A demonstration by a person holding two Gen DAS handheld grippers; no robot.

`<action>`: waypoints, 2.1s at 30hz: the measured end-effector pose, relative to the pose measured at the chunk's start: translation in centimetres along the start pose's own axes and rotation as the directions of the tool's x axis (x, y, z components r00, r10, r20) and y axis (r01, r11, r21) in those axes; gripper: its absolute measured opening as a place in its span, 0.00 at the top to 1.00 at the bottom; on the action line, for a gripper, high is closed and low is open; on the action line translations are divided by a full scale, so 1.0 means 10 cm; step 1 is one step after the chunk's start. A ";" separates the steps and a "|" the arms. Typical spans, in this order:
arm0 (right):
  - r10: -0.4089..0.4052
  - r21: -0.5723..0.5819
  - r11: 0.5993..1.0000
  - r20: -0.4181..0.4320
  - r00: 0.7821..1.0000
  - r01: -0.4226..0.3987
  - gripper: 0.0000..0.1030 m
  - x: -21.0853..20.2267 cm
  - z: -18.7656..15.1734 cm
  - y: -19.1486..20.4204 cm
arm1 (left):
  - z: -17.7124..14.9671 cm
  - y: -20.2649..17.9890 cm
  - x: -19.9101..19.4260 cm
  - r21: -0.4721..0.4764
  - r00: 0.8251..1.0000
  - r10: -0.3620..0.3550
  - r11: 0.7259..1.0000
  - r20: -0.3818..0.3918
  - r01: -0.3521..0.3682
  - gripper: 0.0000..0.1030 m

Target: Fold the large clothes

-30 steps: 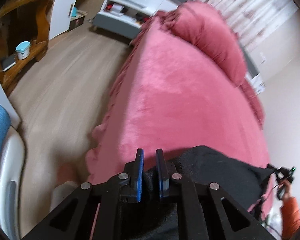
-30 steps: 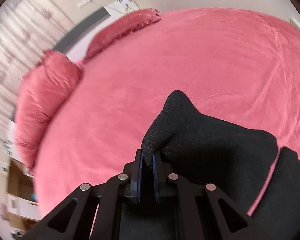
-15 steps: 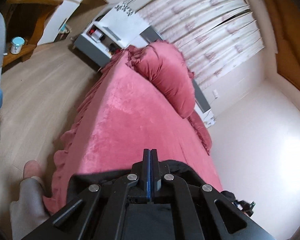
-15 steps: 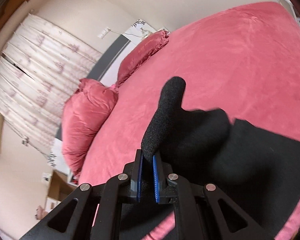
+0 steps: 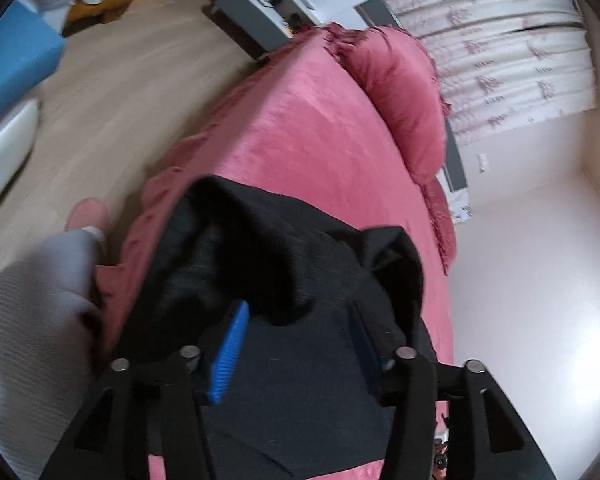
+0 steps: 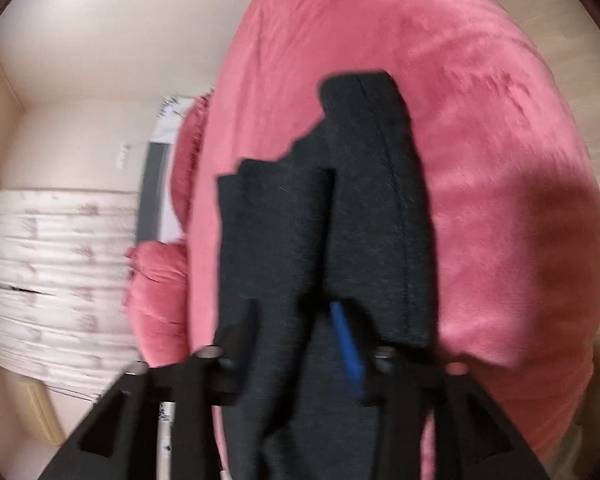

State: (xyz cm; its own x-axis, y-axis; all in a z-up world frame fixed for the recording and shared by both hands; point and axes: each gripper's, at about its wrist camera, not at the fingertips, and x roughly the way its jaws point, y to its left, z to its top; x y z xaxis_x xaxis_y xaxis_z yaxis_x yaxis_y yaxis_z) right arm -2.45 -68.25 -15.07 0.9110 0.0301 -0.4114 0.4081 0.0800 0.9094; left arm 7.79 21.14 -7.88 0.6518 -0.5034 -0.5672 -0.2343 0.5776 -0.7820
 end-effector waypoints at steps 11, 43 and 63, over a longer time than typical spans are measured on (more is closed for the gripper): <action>-0.039 -0.110 0.993 -0.063 0.997 0.032 0.47 0.44 -0.15 0.22 | -0.17 -0.18 -0.32 -0.237 0.949 0.039 0.971 0.313 0.038 0.29; -0.208 -0.228 0.956 -0.084 0.975 0.184 0.94 0.59 -0.22 0.52 | 0.58 -0.51 0.21 -0.177 0.995 -0.096 0.979 0.020 0.098 0.90; -0.032 -0.419 0.908 -0.090 0.995 -0.008 0.95 -0.34 0.37 1.75 | 0.38 0.00 -0.55 -0.149 0.912 -0.409 0.905 -0.038 0.399 0.91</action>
State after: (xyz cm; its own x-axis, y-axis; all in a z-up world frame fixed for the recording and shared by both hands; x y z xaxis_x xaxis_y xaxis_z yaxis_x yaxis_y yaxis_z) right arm 1.79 -70.64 2.52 0.8881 0.1170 -0.4445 0.3377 0.4900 0.8037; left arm 6.95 26.37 -3.75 0.6631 -0.7193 -0.2074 -0.0593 0.2257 -0.9724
